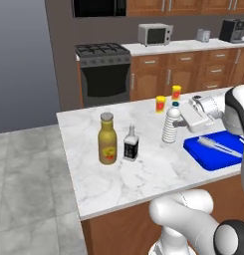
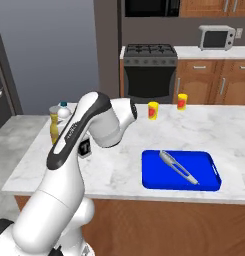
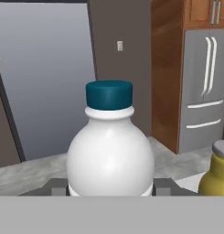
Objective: Place the drinks on the dining counter in a tight cluster.
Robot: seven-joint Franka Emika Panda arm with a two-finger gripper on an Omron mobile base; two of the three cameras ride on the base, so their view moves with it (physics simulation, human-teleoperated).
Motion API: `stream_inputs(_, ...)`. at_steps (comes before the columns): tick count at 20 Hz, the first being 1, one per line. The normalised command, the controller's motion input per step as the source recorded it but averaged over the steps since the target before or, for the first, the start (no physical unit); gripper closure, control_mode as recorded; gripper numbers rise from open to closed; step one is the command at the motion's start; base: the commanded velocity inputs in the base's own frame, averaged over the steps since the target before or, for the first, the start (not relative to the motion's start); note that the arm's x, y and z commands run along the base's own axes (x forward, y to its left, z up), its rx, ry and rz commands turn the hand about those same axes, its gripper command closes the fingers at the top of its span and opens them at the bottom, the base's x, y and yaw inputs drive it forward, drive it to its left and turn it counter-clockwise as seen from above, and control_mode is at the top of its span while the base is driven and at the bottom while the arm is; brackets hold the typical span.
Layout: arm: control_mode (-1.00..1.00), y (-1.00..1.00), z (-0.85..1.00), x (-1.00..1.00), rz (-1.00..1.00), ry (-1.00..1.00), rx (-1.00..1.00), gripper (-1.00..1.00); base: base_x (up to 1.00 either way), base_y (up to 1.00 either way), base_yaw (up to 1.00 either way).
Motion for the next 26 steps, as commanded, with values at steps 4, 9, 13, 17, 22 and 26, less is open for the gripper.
stream_inputs(4,1.00,0.00,0.00,0.00,0.00,0.00,0.00,1.00,0.12,-0.33,-0.05)
stream_inputs(9,1.00,0.00,0.00,0.00,0.00,0.00,0.00,1.00,0.51,-0.01,-0.16)
stream_inputs(13,1.00,0.00,0.00,0.00,0.00,0.00,0.00,1.00,0.55,0.00,-0.10)
stream_inputs(17,1.00,0.00,0.00,0.00,0.00,0.00,0.00,1.00,0.02,0.00,0.00)
stream_inputs(22,1.00,0.00,0.00,0.00,0.00,0.00,0.00,1.00,0.00,0.00,0.00)
stream_inputs(26,-1.00,-0.03,0.00,0.48,0.09,0.00,0.00,1.00,0.00,0.00,0.00)
